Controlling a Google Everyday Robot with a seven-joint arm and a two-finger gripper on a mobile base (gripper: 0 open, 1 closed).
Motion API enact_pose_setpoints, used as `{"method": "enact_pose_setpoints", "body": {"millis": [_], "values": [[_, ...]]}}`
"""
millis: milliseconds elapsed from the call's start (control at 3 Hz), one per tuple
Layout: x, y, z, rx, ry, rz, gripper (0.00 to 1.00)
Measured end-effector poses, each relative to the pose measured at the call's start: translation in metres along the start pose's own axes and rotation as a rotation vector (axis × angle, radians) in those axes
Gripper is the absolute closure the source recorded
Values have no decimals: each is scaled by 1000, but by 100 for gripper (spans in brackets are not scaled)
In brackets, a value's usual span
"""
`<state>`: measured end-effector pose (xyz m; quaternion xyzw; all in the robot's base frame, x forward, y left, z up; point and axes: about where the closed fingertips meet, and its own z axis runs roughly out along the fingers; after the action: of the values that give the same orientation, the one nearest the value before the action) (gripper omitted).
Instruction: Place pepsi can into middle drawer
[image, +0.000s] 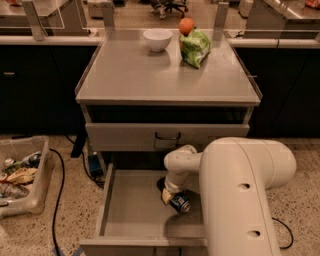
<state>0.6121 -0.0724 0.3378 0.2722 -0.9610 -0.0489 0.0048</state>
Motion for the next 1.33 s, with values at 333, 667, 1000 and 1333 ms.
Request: {"method": "enact_pose_setpoints", "body": {"millis": [333,667,1000,1333], "values": [[0,0,0,0,0,0,81],[0,0,0,0,0,0,57],[0,0,0,0,0,0,34],[0,0,0,0,0,0,11]]}}
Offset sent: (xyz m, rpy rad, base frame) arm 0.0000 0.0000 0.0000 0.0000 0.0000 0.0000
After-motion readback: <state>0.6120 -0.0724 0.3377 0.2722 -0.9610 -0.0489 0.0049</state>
